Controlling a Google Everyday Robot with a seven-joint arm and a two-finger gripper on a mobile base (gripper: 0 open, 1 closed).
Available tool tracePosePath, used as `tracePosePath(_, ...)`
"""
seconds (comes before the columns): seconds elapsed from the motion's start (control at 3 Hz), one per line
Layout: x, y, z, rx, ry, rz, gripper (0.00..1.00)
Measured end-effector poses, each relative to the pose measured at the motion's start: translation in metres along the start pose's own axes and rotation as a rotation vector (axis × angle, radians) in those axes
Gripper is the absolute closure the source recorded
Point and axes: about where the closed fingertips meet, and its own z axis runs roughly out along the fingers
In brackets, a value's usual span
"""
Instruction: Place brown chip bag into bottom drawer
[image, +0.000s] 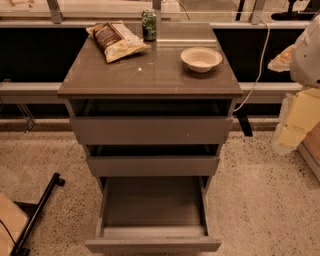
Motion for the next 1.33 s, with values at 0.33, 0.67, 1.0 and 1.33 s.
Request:
tracePosePath(0.33, 0.0, 0.0, 0.0, 0.0, -0.001, 0.0, 0.0)
tracePosePath(0.67, -0.027, -0.012, 0.001, 0.016, -0.087, 0.012, 0.0)
tracePosePath(1.0, -0.066, -0.037, 0.015, 0.006, -0.191, -0.022, 0.0)
tracePosePath(1.33, -0.103, -0.071, 0.033, -0.02, -0.286, -0.031, 0.0)
